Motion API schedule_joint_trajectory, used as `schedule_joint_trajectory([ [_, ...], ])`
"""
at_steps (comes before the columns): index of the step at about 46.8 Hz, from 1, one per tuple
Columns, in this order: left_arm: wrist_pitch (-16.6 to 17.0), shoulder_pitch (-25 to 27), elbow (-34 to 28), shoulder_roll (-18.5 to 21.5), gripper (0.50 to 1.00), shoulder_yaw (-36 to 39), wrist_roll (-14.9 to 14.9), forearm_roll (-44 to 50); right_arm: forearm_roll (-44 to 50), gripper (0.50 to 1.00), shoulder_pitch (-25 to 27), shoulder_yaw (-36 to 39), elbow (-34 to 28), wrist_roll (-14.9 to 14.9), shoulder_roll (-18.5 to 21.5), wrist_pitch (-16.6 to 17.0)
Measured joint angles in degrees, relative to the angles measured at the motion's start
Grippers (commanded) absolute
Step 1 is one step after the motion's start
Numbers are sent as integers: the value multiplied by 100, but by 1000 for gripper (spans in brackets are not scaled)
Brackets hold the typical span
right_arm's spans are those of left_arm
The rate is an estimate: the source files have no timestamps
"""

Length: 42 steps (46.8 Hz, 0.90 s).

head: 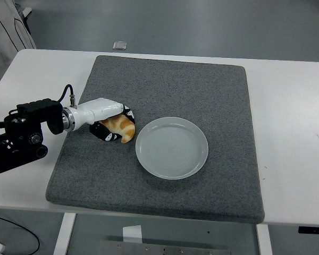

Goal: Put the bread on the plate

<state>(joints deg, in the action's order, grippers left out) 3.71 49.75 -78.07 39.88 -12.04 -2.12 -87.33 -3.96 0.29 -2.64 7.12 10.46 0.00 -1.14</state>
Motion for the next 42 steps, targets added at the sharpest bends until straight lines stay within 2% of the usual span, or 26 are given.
schedule_joint_trajectory([
  [4, -2, 5, 2, 10, 542, 0, 0, -11, 0, 932, -1, 0, 0, 0, 0, 0],
  [8, -4, 20, 2, 24, 501, 1, -7, -12, 0, 932, -1, 0, 0, 0, 0, 0],
  [21, 5, 208, -31, 174, 500, -55, -43, 2, 0, 932, -2, 0, 0, 0, 0, 0],
  [31, -14, 712, -84, 441, 500, -91, -101, 35, 0, 932, -2, 0, 0, 0, 0, 0],
  [42, -291, 1320, -121, 587, 500, -103, -141, 214, 0, 932, 0, 0, 0, 0, 0, 0],
])
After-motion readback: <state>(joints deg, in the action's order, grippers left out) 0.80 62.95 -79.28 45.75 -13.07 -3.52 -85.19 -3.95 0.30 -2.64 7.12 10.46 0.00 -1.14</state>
